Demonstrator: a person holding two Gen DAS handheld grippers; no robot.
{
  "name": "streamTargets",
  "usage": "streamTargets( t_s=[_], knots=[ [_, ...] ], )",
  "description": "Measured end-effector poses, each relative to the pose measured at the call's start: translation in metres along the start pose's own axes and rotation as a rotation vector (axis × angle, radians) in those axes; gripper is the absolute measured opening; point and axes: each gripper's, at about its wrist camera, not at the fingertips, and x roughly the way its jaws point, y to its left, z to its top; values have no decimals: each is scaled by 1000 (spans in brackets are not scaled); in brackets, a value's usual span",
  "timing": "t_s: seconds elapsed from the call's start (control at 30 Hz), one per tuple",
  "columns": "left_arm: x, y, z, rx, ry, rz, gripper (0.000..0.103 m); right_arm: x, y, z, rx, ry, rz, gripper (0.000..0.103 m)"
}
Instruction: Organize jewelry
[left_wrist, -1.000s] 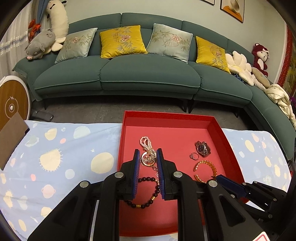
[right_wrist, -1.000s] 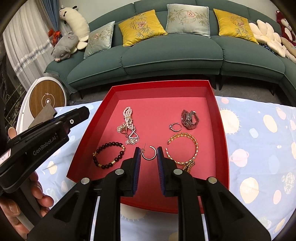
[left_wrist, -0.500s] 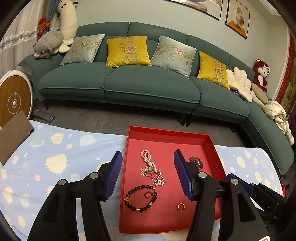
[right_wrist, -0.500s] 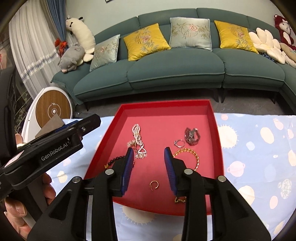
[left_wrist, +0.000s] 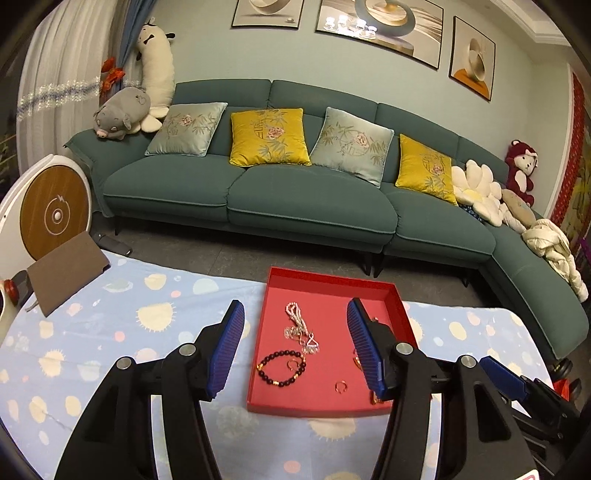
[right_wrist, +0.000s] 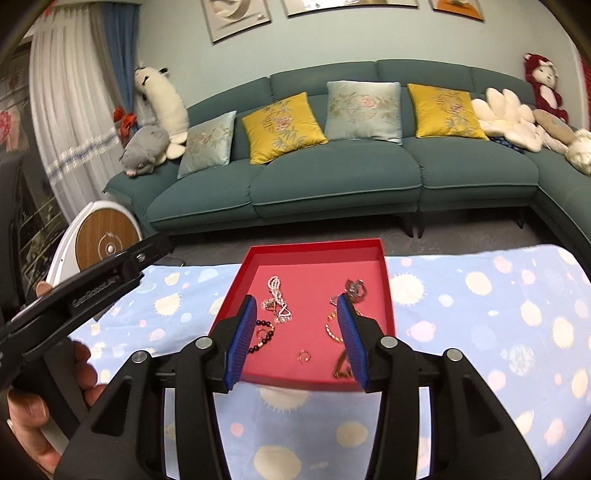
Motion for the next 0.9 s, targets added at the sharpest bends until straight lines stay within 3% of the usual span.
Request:
streamTargets(
  t_s=[0.2, 0.67, 0.77, 0.9],
  knots=[
    [-26, -3, -24, 63, -4, 22, 56, -27, -4, -17, -19, 20, -33, 44],
    [-24, -3, -59, 108, 68, 38, 57, -36, -15, -49, -27, 72, -72, 44],
    [-23, -7, -65, 118, 72, 53, 62, -35, -12, -55, -34, 79, -95, 59],
    [-27, -17, -71, 162, 56, 65, 71, -32, -5, -61, -78, 83, -117, 61]
  ],
)
